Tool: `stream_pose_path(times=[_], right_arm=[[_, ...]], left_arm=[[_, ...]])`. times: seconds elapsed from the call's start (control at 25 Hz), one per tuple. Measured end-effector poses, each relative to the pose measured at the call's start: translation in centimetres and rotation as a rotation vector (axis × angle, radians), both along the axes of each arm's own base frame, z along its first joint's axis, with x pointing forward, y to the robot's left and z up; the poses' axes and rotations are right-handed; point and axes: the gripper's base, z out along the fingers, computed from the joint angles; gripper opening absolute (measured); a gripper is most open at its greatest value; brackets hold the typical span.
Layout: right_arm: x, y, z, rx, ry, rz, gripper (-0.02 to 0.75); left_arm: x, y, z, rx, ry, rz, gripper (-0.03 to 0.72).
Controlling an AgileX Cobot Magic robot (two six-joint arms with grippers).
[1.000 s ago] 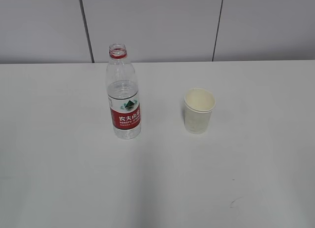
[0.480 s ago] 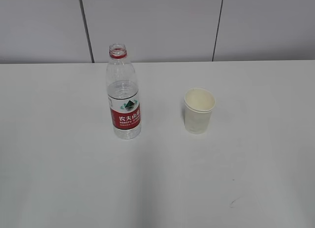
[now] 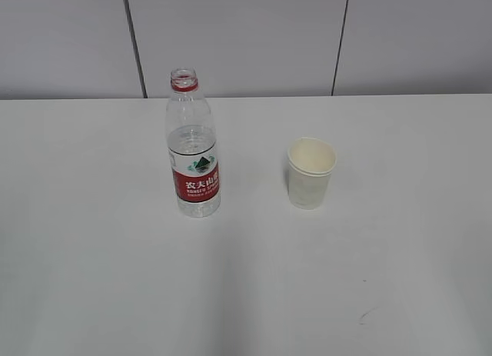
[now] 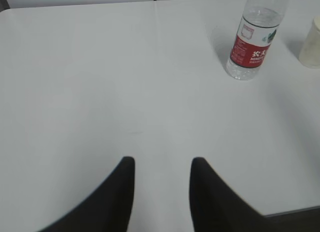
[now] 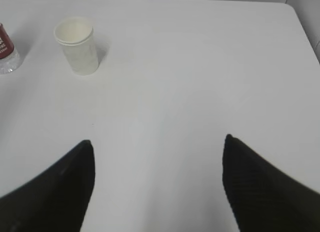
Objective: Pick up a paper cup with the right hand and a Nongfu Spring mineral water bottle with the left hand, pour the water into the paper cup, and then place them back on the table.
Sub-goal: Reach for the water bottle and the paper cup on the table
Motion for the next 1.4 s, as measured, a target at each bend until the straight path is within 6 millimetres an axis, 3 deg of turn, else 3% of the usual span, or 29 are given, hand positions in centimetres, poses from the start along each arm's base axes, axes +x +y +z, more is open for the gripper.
stream_pose_path(times=[0.4, 0.84, 1.08, 1.2, 1.4], right_arm=[[0.5, 0.0, 1.3, 0.01, -0.157, -0.002, 0.587], [3.0, 0.0, 3.5, 0.016, -0.306, -0.01, 0.587], [4.2, -0.1, 4.1, 0.011, -0.325, -0.012, 0.587], [4.8, -0.1, 4.2, 0.0, -0.331, -0.009, 0.587], [5.7, -0.1, 4.5, -0.011, -0.344, -0.009, 0.587]], left_arm=[[0.0, 0.0, 0.0, 0.0, 0.0, 0.0, 0.241], [0.0, 0.0, 0.0, 0.004, 0.0, 0.003, 0.247], [0.0, 0.1, 0.0, 0.007, 0.0, 0.005, 0.325], [0.0, 0.1, 0.0, 0.007, 0.0, 0.005, 0.4], [0.0, 0.1, 0.0, 0.009, 0.0, 0.006, 0.421]])
